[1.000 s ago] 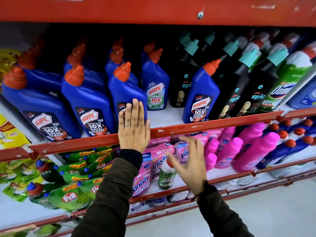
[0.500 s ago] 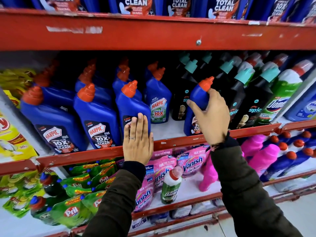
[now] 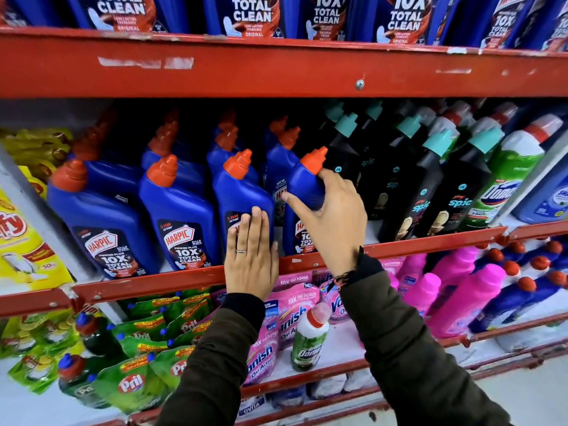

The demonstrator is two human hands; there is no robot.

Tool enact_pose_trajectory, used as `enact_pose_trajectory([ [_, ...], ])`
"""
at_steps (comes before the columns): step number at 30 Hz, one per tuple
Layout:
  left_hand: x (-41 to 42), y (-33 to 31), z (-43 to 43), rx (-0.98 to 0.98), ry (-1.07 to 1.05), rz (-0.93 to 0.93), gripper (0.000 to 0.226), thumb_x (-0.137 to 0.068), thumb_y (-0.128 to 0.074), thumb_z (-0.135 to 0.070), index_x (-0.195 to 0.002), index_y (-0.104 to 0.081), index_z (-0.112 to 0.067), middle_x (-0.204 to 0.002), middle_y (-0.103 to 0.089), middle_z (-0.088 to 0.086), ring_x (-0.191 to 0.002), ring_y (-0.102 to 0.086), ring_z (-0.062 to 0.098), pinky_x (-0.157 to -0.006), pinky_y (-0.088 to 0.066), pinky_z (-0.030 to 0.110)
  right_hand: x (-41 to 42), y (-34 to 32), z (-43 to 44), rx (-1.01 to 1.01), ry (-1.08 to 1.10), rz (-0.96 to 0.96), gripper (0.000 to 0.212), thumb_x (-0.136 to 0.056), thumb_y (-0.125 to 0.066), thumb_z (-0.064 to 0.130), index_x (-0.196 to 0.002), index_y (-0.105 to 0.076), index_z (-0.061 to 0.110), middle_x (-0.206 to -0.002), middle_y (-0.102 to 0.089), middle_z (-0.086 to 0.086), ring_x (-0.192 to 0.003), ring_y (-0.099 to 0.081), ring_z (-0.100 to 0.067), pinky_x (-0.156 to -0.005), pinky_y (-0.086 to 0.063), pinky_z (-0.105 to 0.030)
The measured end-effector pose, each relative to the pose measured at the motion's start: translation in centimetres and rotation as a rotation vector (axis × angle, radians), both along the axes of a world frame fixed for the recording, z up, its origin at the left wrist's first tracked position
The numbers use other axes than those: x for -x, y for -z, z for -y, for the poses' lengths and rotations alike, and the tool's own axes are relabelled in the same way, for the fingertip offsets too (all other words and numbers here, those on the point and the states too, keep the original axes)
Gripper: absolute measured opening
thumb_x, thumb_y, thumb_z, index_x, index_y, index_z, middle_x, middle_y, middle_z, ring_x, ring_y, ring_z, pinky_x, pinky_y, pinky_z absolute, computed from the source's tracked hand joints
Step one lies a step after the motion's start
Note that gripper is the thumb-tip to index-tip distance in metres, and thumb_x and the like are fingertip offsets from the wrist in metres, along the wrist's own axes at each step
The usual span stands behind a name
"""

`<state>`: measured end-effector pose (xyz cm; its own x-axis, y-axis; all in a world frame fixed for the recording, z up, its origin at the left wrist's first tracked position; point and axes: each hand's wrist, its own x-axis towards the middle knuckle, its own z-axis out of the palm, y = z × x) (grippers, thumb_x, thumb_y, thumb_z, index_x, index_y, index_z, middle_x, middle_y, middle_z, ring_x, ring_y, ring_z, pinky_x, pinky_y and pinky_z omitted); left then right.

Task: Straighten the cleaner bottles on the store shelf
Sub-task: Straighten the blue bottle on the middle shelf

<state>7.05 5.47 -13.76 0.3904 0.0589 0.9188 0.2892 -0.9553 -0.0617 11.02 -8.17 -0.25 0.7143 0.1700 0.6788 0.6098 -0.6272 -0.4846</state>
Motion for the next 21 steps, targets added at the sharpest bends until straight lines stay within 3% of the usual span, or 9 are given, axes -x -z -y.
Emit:
enact_pose_trajectory([
  [3, 0.1, -0.1, 0.0, 0.001, 0.008, 0.001, 0.08, -0.102, -0.04, -0.029, -0.164, 0.003, -0.004, -0.171, 0.014, 0.01, -0.16, 0.012, 0.022, -0.132, 0.004, 0.041, 0.0, 0.0, 0.7, -0.024, -0.051, -0.002, 0.068, -0.083, -0.079, 0.062, -0.131, -0.065, 0.016, -0.12, -0.074, -0.001, -0.113, -0.066, -0.026, -0.093, -0.057, -0.043],
  [7, 0.1, -0.1, 0.1, -0.004, 0.013, 0.002, 0.079, -0.102, -0.039, -0.029, -0.163, 0.004, -0.003, -0.171, 0.014, 0.011, -0.16, 0.012, 0.023, -0.131, 0.005, 0.04, 0.0, -0.5, 2.4, -0.255, -0.143, 0.066, 0.072, -0.096, -0.072, 0.047, -0.152, -0.047, 0.01, -0.149, -0.056, -0.008, -0.136, -0.056, -0.024, -0.115, -0.048, -0.042],
  [10, 0.1, -0.1, 0.0, -0.006, 0.005, -0.008, 0.079, -0.102, -0.038, -0.029, -0.163, 0.004, -0.002, -0.171, 0.015, 0.011, -0.16, 0.014, 0.024, -0.131, 0.006, 0.04, -1.5, -1.6, 4.6, -0.392, 0.014, 0.187, 0.057, -0.106, -0.059, 0.033, -0.152, -0.046, 0.003, -0.151, -0.05, -0.016, -0.143, -0.048, -0.029, -0.123, -0.037, -0.042],
  [14, 0.1, 0.0, 0.0, -0.003, 0.026, -0.008, 0.077, -0.103, -0.038, -0.028, -0.163, 0.003, -0.002, -0.171, 0.014, 0.011, -0.16, 0.013, 0.024, -0.131, 0.007, 0.041, -5.6, -3.4, 9.0, -0.489, 0.278, 0.155, 0.058, -0.107, -0.051, 0.038, -0.154, -0.044, 0.005, -0.156, -0.043, -0.018, -0.147, -0.039, -0.032, -0.12, -0.018, -0.02],
  [18, 0.1, 0.0, -0.1, -0.007, 0.028, 0.008, 0.076, -0.104, -0.038, -0.027, -0.163, 0.0, -0.001, -0.171, 0.013, 0.012, -0.16, 0.013, 0.024, -0.131, 0.006, 0.041, -10.2, -4.6, 13.1, -0.51, 0.44, 0.011, 0.067, -0.103, -0.054, 0.043, -0.155, -0.041, 0.003, -0.157, -0.038, -0.021, -0.148, -0.036, -0.04, -0.122, -0.023, -0.042],
  [21, 0.1, 0.0, -0.1, -0.007, 0.03, 0.009, 0.075, -0.104, -0.038, -0.027, -0.164, 0.0, -0.001, -0.171, 0.012, 0.012, -0.16, 0.012, 0.025, -0.131, 0.005, 0.042, -12.6, -4.6, 14.8, -0.425, 0.539, -0.117, 0.071, -0.101, -0.059, 0.048, -0.152, -0.042, 0.002, -0.158, -0.038, -0.019, -0.149, -0.034, -0.039, -0.122, -0.025, -0.047],
])
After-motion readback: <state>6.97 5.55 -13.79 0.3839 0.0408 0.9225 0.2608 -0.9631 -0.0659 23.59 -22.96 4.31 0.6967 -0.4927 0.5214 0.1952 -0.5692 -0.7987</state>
